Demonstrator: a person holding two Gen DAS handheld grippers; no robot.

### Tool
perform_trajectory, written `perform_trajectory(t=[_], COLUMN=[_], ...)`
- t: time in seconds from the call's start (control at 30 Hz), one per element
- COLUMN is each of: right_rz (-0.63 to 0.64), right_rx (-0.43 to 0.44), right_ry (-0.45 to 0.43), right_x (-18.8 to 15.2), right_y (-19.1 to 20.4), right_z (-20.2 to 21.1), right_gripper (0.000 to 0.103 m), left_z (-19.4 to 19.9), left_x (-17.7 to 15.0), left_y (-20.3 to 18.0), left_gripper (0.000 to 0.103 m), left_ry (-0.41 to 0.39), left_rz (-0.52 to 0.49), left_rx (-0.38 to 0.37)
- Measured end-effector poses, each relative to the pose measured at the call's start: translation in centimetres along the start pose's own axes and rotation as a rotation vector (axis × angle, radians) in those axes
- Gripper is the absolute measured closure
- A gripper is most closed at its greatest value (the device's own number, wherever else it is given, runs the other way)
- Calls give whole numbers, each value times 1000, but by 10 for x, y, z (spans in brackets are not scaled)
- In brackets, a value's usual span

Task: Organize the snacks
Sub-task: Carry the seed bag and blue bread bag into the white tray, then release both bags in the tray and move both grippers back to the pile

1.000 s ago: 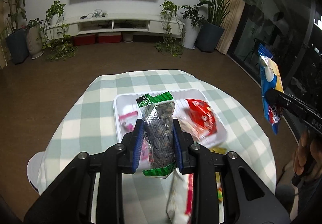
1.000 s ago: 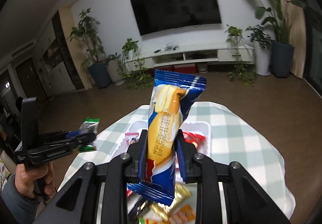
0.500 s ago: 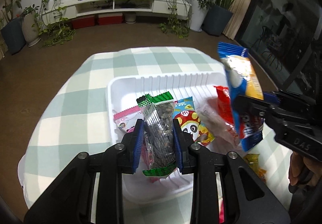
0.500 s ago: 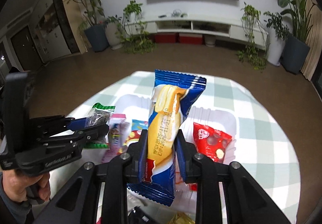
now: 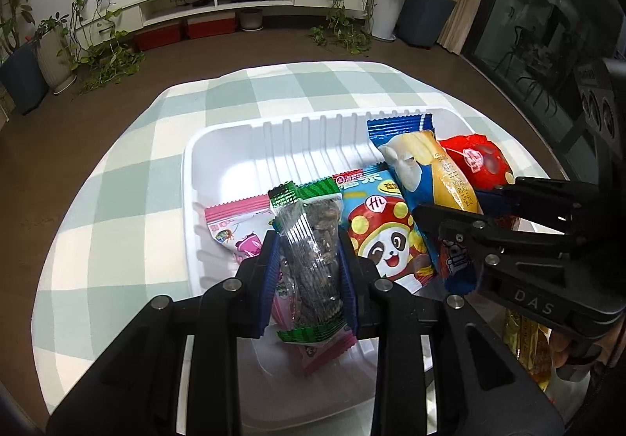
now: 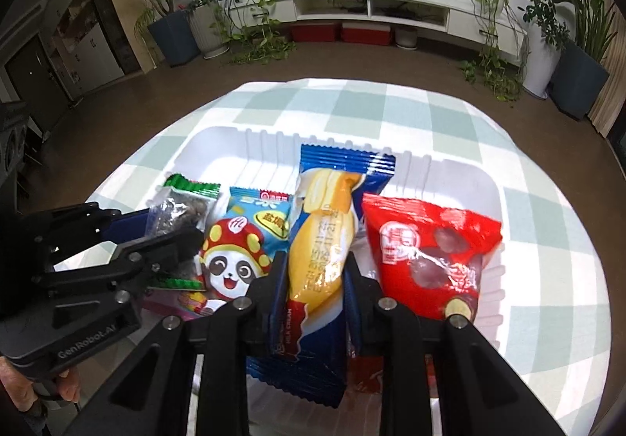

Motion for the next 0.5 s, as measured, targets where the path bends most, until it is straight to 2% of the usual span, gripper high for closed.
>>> perform_trajectory(t=[0.4,0.5], right_rz=[3,2], right_rx=[-24,-26], right_ry=[-12,-28], right_x=[-8,-8], right_y=[-6,-4], right_z=[-11,-9], right_gripper=[74,68], left_z=[-1,1], left_x=[-5,-6], left_y=[0,-4], left_gripper=[75,72], left_ry=[-4,-6], left_rz=[-16,-31], left_rx=[27,40])
Point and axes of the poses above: each gripper's, at about its wrist camera, not at the fingertips, and z roughly against the way its jaws point, y to its left, x to its top, the point moved 3 cm from there along -z, roughly the way its jaws point, and after that the axes turned 11 degrees about -x, right-handed, at the moved point
